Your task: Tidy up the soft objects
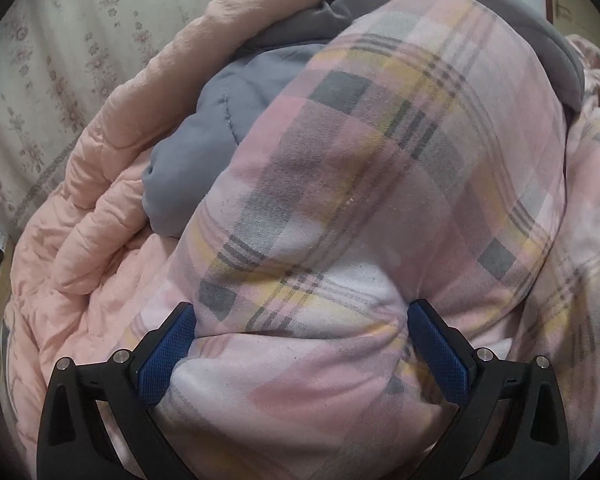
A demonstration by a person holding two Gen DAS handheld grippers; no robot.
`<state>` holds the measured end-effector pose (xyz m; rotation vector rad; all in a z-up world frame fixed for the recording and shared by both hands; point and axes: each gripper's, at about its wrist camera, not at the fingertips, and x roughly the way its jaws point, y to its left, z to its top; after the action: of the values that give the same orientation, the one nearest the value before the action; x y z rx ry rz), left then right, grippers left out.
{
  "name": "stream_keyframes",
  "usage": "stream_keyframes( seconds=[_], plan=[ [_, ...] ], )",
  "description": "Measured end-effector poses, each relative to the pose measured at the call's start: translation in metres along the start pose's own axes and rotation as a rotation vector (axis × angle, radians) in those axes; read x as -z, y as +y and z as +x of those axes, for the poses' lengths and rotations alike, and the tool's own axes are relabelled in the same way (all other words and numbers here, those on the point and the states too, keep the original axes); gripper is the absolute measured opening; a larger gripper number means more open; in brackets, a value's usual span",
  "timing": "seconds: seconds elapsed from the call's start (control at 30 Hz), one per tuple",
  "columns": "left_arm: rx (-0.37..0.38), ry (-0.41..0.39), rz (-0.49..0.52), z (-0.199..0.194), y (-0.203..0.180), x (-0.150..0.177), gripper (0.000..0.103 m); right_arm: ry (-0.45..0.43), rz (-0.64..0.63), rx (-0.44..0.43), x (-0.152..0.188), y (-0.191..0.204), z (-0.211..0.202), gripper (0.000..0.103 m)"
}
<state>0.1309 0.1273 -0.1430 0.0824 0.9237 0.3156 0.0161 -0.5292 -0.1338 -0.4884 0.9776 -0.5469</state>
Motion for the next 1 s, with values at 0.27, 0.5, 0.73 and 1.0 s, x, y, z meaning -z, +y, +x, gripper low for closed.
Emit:
stream_keyframes(
  seconds=[0.27,0.5,0.73,1.0],
  plan=[
    [0.009,-0.002,-0.006,0.0032,0.0073,-0.002,0.103,0.0,0.0,0.002,0.0011,0.002,-0.0009,0.102],
    [0.009,-0.002,-0.006,0.0029,0.0075,-0.0021,0.103,-0.001,-0.003,0.002,0.0007,0.0017,0.0002,0.102],
    [0.009,-0.002,-0.006,0.003,0.0079,-0.0023,0.103,-0.002,-0.007,0.001,0.0002,0.0014,0.0015,0.102],
    [0.01,-0.002,-0.006,0.0015,0.006,-0.0017,0.103,0.0,-0.002,-0.005,-0.0006,-0.0011,0.0031,0.102]
  ],
)
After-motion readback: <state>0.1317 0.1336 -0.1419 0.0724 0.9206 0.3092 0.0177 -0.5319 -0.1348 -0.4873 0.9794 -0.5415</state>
